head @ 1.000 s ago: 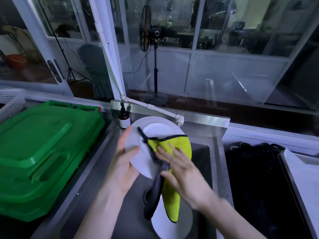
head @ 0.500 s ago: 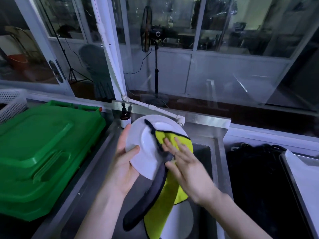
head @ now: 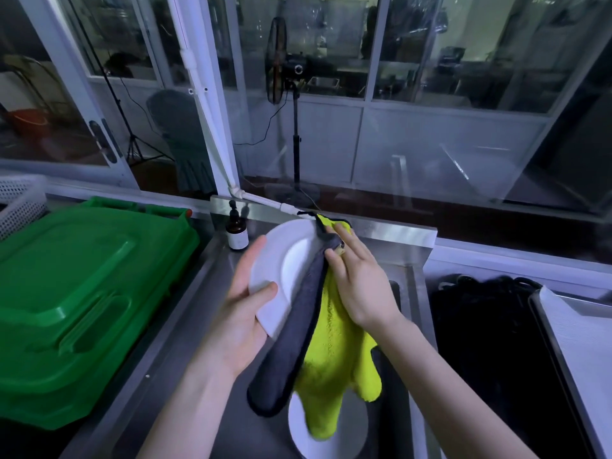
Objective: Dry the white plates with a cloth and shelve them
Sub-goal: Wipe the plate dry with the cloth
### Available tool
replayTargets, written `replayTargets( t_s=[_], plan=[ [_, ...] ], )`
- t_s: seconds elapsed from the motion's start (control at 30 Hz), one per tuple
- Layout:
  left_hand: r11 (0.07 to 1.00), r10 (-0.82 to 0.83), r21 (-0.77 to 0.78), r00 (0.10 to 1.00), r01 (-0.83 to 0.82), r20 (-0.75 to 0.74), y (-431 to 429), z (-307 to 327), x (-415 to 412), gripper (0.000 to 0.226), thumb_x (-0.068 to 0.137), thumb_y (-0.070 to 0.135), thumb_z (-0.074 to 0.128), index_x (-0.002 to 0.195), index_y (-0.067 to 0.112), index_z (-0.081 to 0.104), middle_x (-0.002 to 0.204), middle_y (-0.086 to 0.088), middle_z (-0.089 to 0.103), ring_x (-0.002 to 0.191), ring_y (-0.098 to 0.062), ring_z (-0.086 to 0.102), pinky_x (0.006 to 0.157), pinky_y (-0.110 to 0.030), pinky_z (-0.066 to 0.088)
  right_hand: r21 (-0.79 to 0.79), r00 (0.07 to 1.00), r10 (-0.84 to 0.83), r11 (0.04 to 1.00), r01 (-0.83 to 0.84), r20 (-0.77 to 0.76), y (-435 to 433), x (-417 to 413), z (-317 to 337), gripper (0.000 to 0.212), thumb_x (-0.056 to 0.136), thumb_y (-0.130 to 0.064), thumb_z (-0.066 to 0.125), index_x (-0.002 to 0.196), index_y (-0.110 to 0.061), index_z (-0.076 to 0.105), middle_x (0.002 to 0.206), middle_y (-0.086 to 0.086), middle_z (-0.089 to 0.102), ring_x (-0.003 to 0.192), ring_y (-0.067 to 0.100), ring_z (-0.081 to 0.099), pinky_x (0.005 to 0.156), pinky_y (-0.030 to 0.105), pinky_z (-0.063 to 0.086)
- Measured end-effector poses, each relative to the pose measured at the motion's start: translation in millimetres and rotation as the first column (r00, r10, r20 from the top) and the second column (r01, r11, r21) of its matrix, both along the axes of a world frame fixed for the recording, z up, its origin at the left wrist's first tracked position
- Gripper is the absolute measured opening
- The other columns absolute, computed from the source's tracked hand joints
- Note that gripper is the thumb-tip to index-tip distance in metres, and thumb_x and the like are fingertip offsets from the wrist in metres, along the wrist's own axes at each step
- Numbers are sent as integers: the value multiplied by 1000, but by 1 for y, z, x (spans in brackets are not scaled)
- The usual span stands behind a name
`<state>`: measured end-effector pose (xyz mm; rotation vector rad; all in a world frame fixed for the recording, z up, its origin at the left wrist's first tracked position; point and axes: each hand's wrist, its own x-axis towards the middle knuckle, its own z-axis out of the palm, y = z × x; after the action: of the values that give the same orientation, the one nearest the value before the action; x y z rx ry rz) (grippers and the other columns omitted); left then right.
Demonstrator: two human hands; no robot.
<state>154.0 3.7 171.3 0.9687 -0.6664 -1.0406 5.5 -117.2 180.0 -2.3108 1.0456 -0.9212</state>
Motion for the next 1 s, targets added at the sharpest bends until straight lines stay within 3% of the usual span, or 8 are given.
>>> replayTargets(
  t_s=[0.13, 0.27, 0.4, 0.47, 0.6, 0.73, 0.87, 1.0],
  plan=[
    [997, -72, -10, 996, 72, 62, -4, 2, -3, 65, 96, -14, 41, 141, 32, 53, 142, 11, 61, 134, -8, 54, 103, -22, 48, -244, 964, 212, 938, -248, -163, 17, 8, 2, 42, 104, -37, 34, 126, -15, 61, 156, -8, 33, 150, 16, 16, 120, 43, 21],
    [996, -92, 15, 996, 92, -13, -2, -4, -6, 61, 96, -11, 42, 141, 29, 54, 133, -1, 68, 123, -14, 63, 95, -26, 54, -245, 931, 264, 914, -325, -251, 12, 12, 7, 44, 103, -39, 38, 140, -19, 52, 156, -7, 35, 148, 21, 24, 119, 41, 23],
    [998, -52, 41, 997, 55, -60, 3, -2, 0, 64, 83, -3, 60, 129, 42, 65, 107, -4, 65, 112, -23, 57, 114, -45, 37, -68, 990, 141, 988, -142, -16, -8, 1, 5, 28, 103, -25, 47, 90, -9, 66, 152, 0, 40, 145, 18, 32, 117, 38, 27],
    [997, -78, 22, 995, 79, -56, 4, 0, 5, 62, 81, 3, 59, 128, 44, 65, 120, 0, 68, 119, -21, 58, 115, -46, 35, 11, 992, 105, 994, -106, 69, -6, -2, 3, 30, 103, -25, 45, 79, -12, 58, 151, -8, 35, 147, 7, 24, 119, 33, 23],
    [993, -117, 2, 993, 117, 27, 0, 2, 0, 65, 87, -7, 56, 136, 35, 61, 145, 4, 59, 135, -13, 53, 112, -33, 44, -272, 949, 292, 909, -315, -121, 12, 8, -1, 38, 103, -34, 39, 124, -11, 63, 156, -7, 32, 150, 12, 12, 122, 40, 16],
    [995, -99, 7, 995, 99, 14, -2, 0, -2, 60, 86, -6, 57, 133, 30, 61, 134, -4, 67, 117, -16, 66, 94, -27, 55, -218, 926, 301, 911, -349, -227, 8, 16, 5, 45, 104, -38, 39, 142, -17, 51, 158, -8, 32, 150, 17, 17, 121, 39, 18],
    [999, -49, -1, 998, 49, -32, -2, -1, 7, 58, 80, 3, 59, 122, 41, 70, 122, 3, 71, 114, -15, 67, 95, -36, 54, -49, 989, 149, 988, -149, -11, -9, 4, 4, 29, 103, -24, 46, 94, -7, 67, 154, -1, 38, 146, 17, 31, 118, 35, 24],
    [999, 3, -33, 997, -5, -74, 0, -3, 18, 55, 85, 4, 60, 120, 45, 70, 126, 11, 71, 110, -11, 70, 77, -28, 60, 180, 987, 65, 979, -92, 149, 5, -19, -11, 34, 102, -34, 39, 69, -25, 45, 156, -15, 31, 146, 4, 25, 114, 23, 26]
  ],
)
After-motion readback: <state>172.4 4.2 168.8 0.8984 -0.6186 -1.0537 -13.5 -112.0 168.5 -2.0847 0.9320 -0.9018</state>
